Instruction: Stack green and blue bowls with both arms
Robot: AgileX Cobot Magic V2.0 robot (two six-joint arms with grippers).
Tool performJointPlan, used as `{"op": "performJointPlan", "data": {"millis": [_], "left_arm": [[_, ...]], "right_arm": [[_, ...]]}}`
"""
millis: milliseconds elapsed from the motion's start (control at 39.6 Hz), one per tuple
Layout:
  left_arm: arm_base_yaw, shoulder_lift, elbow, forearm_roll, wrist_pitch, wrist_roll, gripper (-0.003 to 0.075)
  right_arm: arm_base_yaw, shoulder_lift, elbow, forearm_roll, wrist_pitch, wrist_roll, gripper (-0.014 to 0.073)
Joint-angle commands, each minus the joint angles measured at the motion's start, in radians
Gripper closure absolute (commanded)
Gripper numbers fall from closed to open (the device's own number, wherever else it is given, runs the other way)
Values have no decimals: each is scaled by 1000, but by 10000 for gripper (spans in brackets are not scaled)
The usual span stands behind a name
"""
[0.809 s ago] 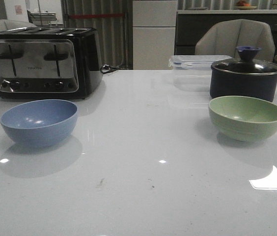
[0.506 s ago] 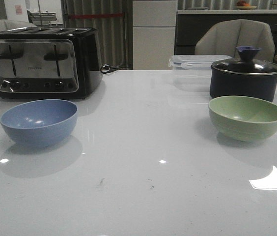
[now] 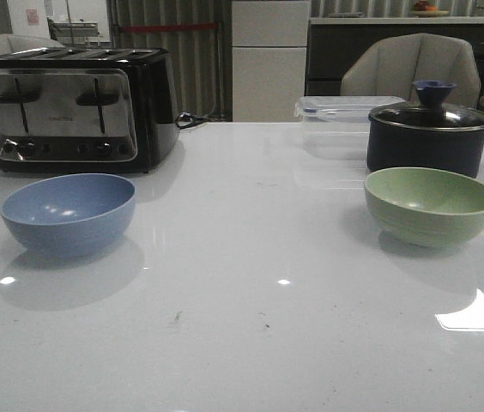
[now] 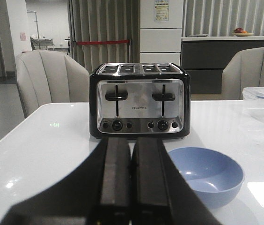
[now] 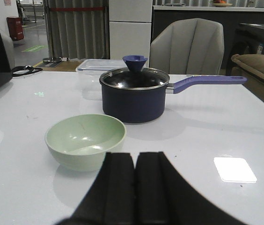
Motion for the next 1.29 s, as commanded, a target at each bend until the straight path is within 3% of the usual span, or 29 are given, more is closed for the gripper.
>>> {"op": "performJointPlan", "data": {"millis": [0, 228, 329, 531, 860, 1264], "left_arm": [[-6, -20, 4, -5, -81, -2, 627], [-6, -20, -21, -5, -125, -2, 627], [-6, -20, -96, -7, -75, -2, 627], [-6, 36, -326, -7, 132, -2, 627], [-6, 314, -673, -7, 428, -2, 627], [-6, 524, -693, -7, 537, -2, 627]], "right_arm": [[3, -18, -4, -14, -80, 0, 540], [3, -18, -35, -14, -122, 0, 540], [3, -18, -116, -14, -91, 0, 540], [3, 45, -354, -14, 84, 0, 540], [3, 327, -709, -14, 414, 0, 540], [3, 583, -728, -14, 527, 0, 540]]}}
